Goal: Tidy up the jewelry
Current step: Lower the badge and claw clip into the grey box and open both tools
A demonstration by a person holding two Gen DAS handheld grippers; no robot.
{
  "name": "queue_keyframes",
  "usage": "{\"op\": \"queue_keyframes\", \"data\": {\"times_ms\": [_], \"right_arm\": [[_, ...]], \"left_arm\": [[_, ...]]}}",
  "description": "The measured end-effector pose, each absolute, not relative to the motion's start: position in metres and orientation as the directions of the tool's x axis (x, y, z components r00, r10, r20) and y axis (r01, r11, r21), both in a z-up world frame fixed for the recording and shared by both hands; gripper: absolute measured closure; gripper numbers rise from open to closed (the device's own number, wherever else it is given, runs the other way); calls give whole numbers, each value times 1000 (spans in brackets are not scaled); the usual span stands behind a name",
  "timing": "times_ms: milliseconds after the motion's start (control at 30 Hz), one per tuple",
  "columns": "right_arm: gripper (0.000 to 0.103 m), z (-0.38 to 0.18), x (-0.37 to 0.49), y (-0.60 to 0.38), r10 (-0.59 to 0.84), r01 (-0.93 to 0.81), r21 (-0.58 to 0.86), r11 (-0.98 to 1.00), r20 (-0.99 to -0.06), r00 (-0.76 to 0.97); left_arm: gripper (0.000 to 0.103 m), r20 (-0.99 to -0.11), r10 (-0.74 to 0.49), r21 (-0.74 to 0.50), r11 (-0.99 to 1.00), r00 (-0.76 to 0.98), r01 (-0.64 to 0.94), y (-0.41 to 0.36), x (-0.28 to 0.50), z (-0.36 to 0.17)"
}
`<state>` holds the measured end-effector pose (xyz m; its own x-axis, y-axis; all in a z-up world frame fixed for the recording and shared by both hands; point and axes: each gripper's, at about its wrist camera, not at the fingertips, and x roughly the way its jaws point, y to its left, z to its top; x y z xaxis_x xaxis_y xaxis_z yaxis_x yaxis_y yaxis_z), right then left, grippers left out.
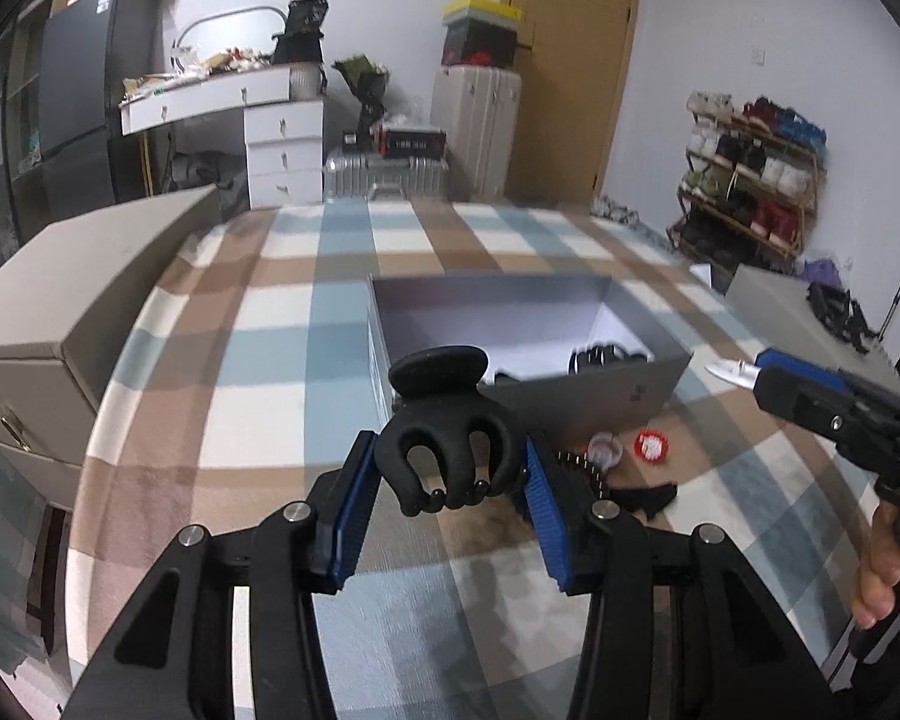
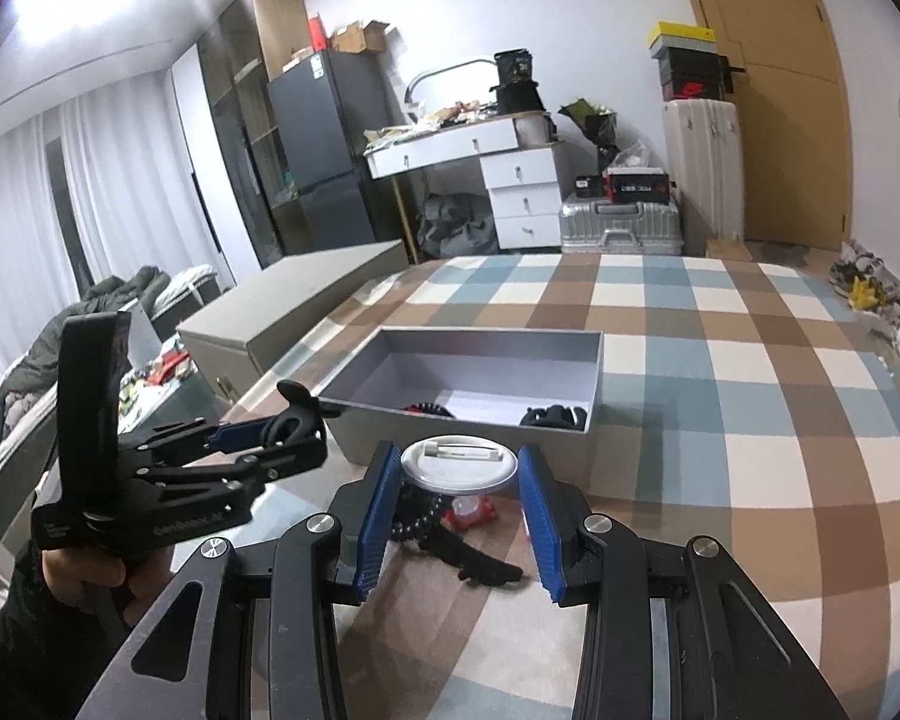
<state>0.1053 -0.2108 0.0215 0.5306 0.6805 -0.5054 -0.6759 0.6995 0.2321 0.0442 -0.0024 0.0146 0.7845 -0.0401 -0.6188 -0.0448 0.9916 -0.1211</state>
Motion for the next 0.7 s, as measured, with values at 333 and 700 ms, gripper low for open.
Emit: {"op": "queue_keyframes", "data": {"times_ms": [333,700], "right_arm": [[64,30,117,-214,687,-645,276,712,-465,559],[64,32,134,-200,692,-617,323,718,-428,581]], "left_arm": [[62,-554,-45,-116,993,831,-24,-3,49,30],[62,-475,-30,-122,992,880,-32,0,63,38]]}}
